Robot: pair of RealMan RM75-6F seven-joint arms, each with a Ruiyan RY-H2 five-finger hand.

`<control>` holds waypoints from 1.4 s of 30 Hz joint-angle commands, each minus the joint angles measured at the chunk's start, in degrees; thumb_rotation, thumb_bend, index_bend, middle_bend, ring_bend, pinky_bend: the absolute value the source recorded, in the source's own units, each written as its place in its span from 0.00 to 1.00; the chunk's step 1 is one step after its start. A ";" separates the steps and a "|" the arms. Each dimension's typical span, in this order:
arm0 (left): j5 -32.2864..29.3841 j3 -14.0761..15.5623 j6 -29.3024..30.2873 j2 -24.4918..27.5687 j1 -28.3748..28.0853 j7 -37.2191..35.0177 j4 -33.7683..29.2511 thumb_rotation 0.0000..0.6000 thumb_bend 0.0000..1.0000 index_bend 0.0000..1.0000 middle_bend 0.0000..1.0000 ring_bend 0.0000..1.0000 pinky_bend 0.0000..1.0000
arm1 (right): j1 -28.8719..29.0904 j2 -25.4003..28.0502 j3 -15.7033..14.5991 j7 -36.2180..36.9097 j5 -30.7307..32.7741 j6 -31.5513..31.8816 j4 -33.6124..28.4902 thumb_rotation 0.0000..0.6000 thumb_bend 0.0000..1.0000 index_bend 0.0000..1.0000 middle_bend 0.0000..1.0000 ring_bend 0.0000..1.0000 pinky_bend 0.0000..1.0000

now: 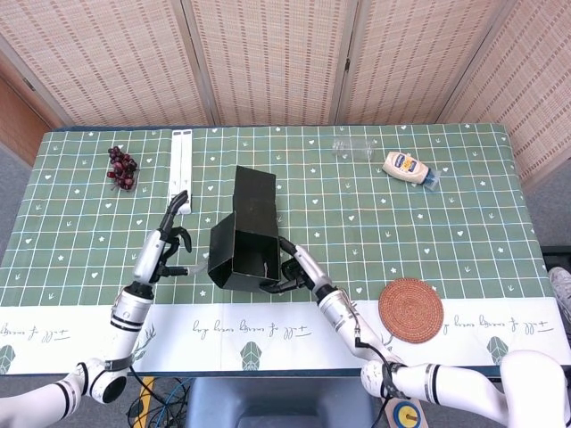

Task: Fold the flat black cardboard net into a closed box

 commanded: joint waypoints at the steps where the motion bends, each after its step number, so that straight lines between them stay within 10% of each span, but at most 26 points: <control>1: 1.23 0.67 -0.13 -1.26 -1.13 0.18 2.20 1.00 0.14 0.02 0.00 0.63 0.99 | 0.36 -0.37 -0.35 -1.11 0.17 0.03 0.74 1.00 0.36 0.31 0.48 0.87 1.00; 15: 8.62 6.43 2.16 -8.78 -5.25 0.45 21.03 1.00 0.14 0.35 0.13 0.64 0.99 | 1.33 -1.91 -2.20 -6.15 2.93 -0.95 4.94 1.00 0.37 0.31 0.48 0.87 1.00; 42: 13.17 14.25 4.71 -18.48 -9.76 -4.92 42.99 1.00 0.14 0.39 0.25 0.65 0.99 | 2.88 -4.97 -3.50 -11.65 2.53 -2.51 11.07 1.00 0.37 0.31 0.48 0.87 1.00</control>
